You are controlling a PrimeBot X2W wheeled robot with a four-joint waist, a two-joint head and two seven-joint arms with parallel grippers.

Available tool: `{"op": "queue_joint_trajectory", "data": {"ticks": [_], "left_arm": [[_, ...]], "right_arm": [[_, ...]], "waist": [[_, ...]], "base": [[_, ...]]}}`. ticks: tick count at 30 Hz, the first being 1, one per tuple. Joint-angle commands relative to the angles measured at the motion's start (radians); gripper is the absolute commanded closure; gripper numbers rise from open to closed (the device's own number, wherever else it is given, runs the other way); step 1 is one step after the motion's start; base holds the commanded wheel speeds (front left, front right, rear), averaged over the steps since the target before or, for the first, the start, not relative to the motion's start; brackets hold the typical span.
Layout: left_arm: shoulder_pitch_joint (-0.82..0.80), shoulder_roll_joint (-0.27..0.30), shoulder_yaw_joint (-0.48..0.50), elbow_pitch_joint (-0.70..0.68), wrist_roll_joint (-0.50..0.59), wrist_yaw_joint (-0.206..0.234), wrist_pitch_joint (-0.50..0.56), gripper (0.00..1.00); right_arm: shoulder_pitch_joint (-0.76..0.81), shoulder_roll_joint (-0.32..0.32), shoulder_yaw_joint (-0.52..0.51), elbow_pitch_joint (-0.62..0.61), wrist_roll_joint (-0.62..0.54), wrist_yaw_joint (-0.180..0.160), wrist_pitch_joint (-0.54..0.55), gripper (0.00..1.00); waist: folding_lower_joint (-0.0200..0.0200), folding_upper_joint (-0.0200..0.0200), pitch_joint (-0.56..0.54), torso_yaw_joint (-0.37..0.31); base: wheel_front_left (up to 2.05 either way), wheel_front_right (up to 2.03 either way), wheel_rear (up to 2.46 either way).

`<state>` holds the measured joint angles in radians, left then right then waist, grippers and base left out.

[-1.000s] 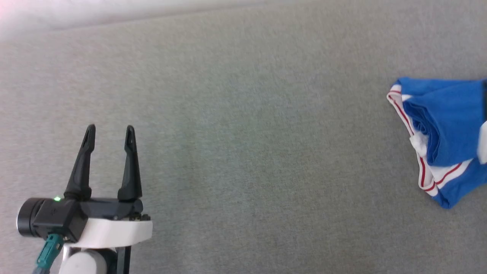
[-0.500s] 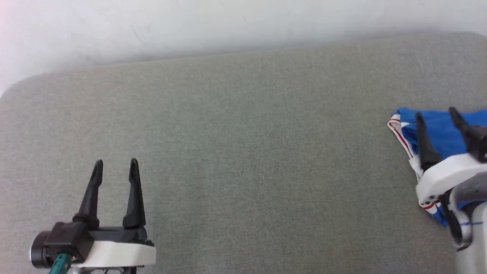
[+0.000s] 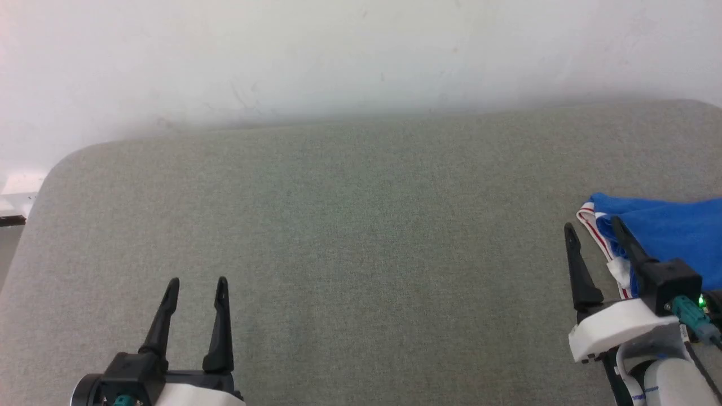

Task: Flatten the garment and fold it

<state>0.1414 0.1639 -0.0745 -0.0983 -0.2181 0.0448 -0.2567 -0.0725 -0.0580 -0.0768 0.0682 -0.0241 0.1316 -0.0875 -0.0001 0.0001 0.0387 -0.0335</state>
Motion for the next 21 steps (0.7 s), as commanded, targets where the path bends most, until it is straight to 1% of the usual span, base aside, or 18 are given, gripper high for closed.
{"op": "queue_joint_trajectory", "data": {"ticks": [1,7,14,21], "left_arm": [[0.014,0.007,-0.007,0.011,0.015,-0.002,-0.003,0.00],[0.036,0.004,-0.024,0.044,0.030,-0.001,-0.004,0.00],[0.049,-0.008,-0.035,0.060,0.045,-0.005,-0.005,0.00],[0.062,-0.036,-0.011,0.042,0.062,-0.001,-0.005,0.00]], "right_arm": [[0.019,0.005,0.004,0.004,-0.003,-0.001,-0.025,0.00],[0.058,0.007,0.008,0.029,0.036,-0.001,-0.108,0.00],[0.089,0.008,-0.004,0.076,0.072,-0.001,-0.153,0.00],[0.101,0.008,-0.037,0.105,0.090,-0.001,-0.172,0.00]], "waist": [[0.0001,-0.0001,-0.020,0.008],[0.0001,-0.0001,-0.036,0.012],[0.0001,-0.0001,-0.041,0.018],[0.0001,-0.0001,-0.033,0.020]], "base": [[0.00,0.00,0.00],[0.00,0.00,0.00],[0.00,0.00,0.00],[0.00,0.00,0.00]]}}
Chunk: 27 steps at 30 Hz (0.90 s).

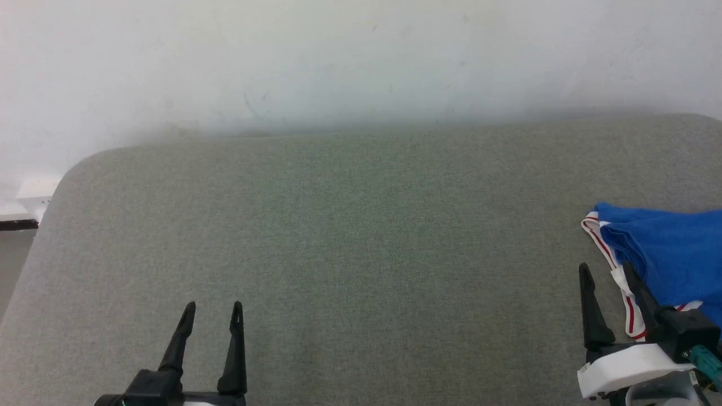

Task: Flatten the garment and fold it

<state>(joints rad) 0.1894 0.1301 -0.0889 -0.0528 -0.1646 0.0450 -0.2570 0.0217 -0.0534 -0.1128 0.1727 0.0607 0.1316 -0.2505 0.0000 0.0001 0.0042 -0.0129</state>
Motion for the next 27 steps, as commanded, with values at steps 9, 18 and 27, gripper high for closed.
{"op": "queue_joint_trajectory", "data": {"ticks": [9,18,27], "left_arm": [[0.006,-0.022,0.040,-0.032,0.032,-0.016,-0.005,0.00],[-0.006,-0.023,0.041,-0.032,0.032,-0.011,0.008,1.00],[-0.019,-0.027,0.044,-0.025,0.042,-0.013,0.026,1.00]], "right_arm": [[0.013,0.003,-0.011,-0.035,-0.008,-0.001,-0.011,0.00],[0.002,-0.001,-0.008,-0.037,-0.009,0.000,0.001,1.00],[0.001,0.000,0.001,-0.047,-0.013,0.000,0.019,1.00]], "waist": [[0.0000,-0.0001,0.019,-0.003],[0.0001,-0.0001,0.019,-0.003],[0.0001,-0.0001,0.018,-0.002]], "base": [[0.00,0.00,0.00],[0.00,0.00,0.00],[0.00,0.00,0.00]]}}
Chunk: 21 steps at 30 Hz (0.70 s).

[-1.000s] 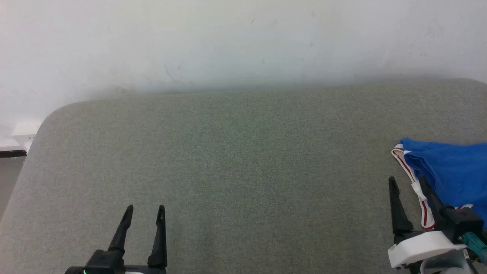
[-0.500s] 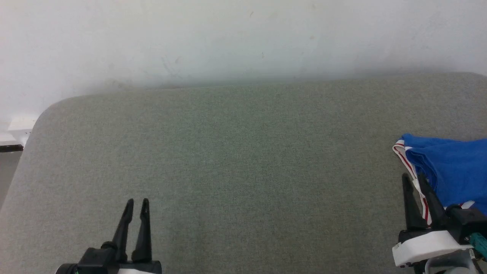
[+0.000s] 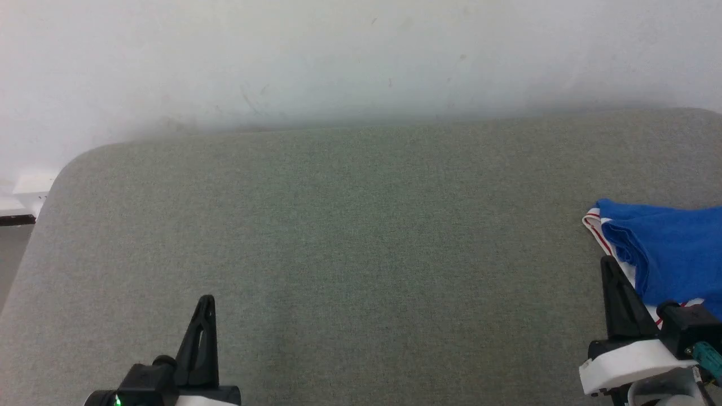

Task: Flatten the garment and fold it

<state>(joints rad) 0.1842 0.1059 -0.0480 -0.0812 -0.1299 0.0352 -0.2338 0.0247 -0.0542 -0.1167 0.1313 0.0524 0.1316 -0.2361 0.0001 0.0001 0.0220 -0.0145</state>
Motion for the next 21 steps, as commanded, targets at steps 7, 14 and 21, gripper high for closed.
{"op": "queue_joint_trajectory", "data": {"ticks": [7,14,21], "left_arm": [[-0.025,-0.006,0.006,0.008,0.015,-0.005,0.017,1.00],[-0.035,-0.009,0.009,0.013,0.022,-0.007,0.032,1.00],[-0.046,-0.013,0.012,0.018,0.030,-0.009,0.046,1.00]], "right_arm": [[-0.004,0.001,0.012,-0.014,-0.008,0.000,0.019,1.00],[-0.005,0.001,0.019,-0.021,-0.011,0.000,0.034,1.00],[-0.007,0.001,0.026,-0.029,-0.014,0.000,0.048,1.00]], "waist": [[0.0000,-0.0001,-0.001,0.001],[0.0000,-0.0001,-0.003,0.002],[0.0000,-0.0001,-0.004,0.003]], "base": [[0.00,0.00,0.00],[0.00,0.00,0.00],[0.00,0.00,0.00]]}}
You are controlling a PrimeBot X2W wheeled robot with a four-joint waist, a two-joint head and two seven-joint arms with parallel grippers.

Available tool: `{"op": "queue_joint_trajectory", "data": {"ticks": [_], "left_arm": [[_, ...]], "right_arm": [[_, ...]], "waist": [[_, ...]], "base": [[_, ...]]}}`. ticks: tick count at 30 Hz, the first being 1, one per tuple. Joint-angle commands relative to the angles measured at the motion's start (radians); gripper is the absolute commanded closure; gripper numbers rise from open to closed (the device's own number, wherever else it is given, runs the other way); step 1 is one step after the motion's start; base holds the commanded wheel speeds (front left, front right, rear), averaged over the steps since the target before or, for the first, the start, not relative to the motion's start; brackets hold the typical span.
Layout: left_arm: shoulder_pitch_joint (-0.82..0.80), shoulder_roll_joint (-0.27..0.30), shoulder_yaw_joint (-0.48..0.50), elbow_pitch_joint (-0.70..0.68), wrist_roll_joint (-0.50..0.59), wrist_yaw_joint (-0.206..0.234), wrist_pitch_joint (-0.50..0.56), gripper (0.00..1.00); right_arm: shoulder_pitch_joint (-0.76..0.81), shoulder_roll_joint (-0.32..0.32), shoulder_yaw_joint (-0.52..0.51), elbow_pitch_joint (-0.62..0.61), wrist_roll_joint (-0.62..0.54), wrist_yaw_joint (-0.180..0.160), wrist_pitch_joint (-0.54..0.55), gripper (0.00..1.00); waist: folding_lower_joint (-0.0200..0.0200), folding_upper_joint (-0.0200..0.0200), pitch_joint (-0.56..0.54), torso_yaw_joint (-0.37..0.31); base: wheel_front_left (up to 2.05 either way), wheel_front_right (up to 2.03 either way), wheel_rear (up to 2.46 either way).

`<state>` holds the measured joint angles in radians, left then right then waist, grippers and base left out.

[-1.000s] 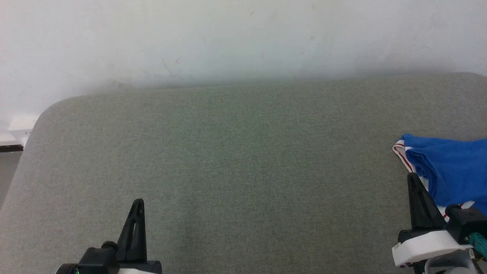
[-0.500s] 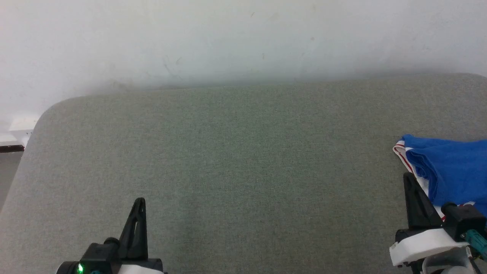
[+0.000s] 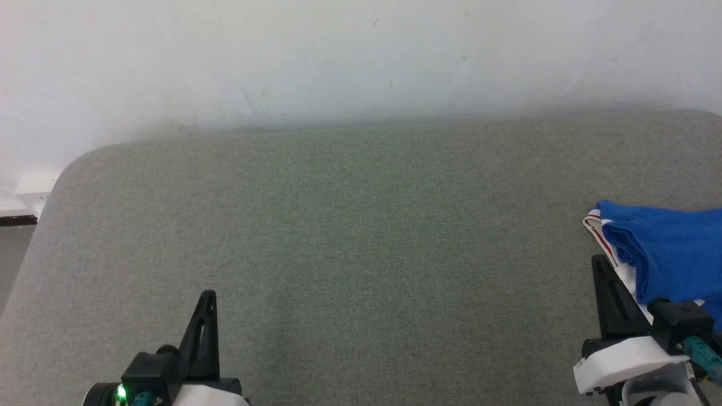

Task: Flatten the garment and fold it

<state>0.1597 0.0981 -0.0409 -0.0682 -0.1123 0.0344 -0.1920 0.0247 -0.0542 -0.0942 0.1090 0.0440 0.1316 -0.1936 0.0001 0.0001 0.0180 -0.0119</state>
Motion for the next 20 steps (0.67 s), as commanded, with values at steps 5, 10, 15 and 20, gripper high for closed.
{"op": "queue_joint_trajectory", "data": {"ticks": [5,10,15,20], "left_arm": [[-0.029,-0.007,0.007,0.008,0.018,-0.010,0.014,1.00],[-0.036,-0.009,0.009,0.011,0.023,-0.011,0.025,1.00],[-0.044,-0.012,0.011,0.015,0.029,-0.013,0.035,1.00],[-0.050,-0.014,0.012,0.018,0.033,-0.014,0.043,1.00]], "right_arm": [[-0.008,0.001,0.008,-0.012,-0.007,0.000,0.015,1.00],[-0.008,0.001,0.013,-0.018,-0.009,0.000,0.026,1.00],[-0.009,0.002,0.018,-0.024,-0.012,0.000,0.036,1.00],[-0.010,0.002,0.022,-0.028,-0.013,0.000,0.044,1.00]], "waist": [[-0.0001,-0.0001,-0.001,0.001],[-0.0001,-0.0001,-0.002,0.001],[-0.0001,-0.0001,-0.003,0.002],[-0.0001,-0.0001,-0.004,0.003]], "base": [[0.00,0.00,0.00],[0.00,0.00,0.00],[0.00,0.00,0.00],[0.00,0.00,0.00]]}}
